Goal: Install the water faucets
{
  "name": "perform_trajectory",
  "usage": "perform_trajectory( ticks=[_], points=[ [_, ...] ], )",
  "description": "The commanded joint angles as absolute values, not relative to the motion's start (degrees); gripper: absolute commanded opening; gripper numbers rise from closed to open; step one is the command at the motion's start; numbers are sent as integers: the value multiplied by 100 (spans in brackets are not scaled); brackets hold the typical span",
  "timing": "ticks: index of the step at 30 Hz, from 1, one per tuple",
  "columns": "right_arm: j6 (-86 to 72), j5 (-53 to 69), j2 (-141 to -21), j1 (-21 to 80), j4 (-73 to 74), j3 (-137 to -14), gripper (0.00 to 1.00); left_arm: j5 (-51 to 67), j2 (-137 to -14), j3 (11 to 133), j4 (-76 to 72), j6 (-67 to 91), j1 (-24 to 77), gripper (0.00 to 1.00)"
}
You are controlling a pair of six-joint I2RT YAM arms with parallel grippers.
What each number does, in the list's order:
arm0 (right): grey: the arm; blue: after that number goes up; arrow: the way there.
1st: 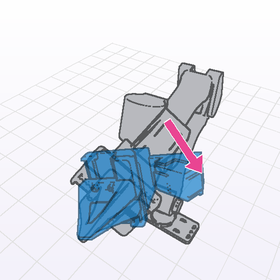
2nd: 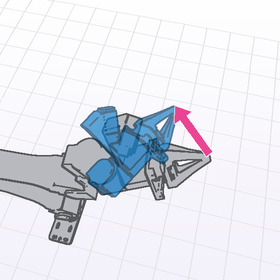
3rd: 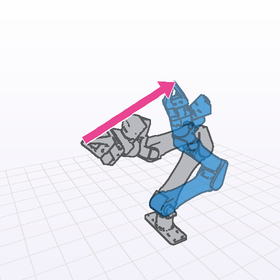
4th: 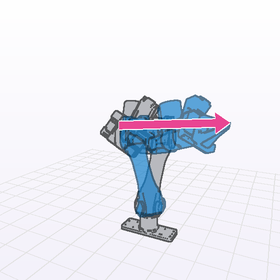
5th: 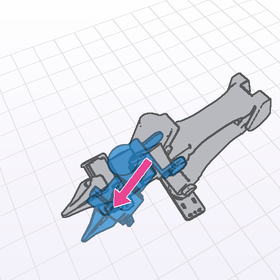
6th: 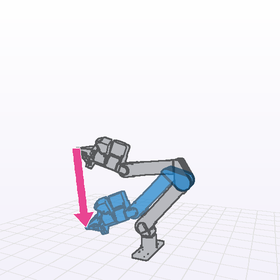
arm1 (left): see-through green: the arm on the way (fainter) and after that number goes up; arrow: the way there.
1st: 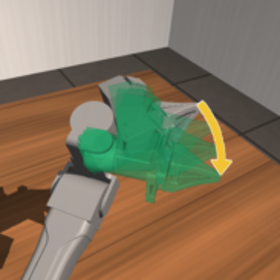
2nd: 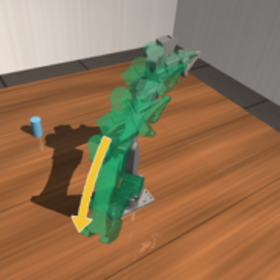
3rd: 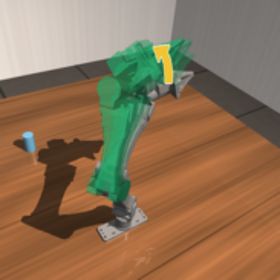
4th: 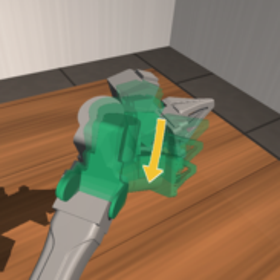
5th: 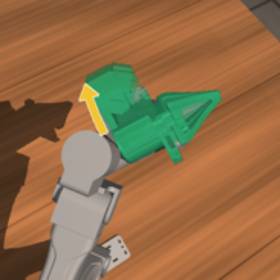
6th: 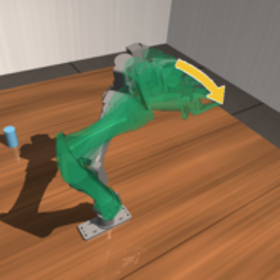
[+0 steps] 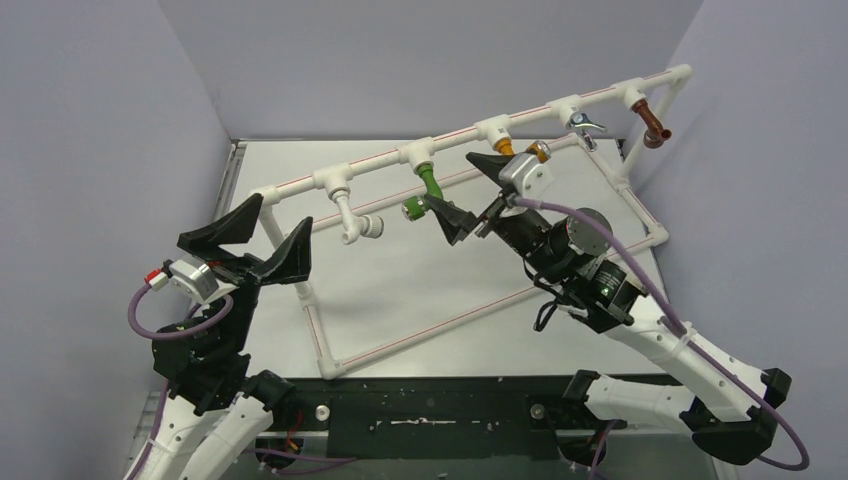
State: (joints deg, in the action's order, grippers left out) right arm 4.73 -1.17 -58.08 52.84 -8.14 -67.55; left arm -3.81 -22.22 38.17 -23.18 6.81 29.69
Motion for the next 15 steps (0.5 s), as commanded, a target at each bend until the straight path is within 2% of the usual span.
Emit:
perform_trajectory(
  ticks=[1, 6, 15],
  points=[
    [2804, 886, -5639, 5247, 293, -7160, 88, -365, -2259, 3877, -2436, 624, 3006, 94],
    [4558, 1392, -5509, 5249, 1344, -7169, 88, -364, -2265, 3878, -2438, 633, 3006, 94],
    [6423, 713, -5626, 5340, 2035, -7147, 86, -355, -2276, 3878, -2449, 639, 3001, 94]
  ],
)
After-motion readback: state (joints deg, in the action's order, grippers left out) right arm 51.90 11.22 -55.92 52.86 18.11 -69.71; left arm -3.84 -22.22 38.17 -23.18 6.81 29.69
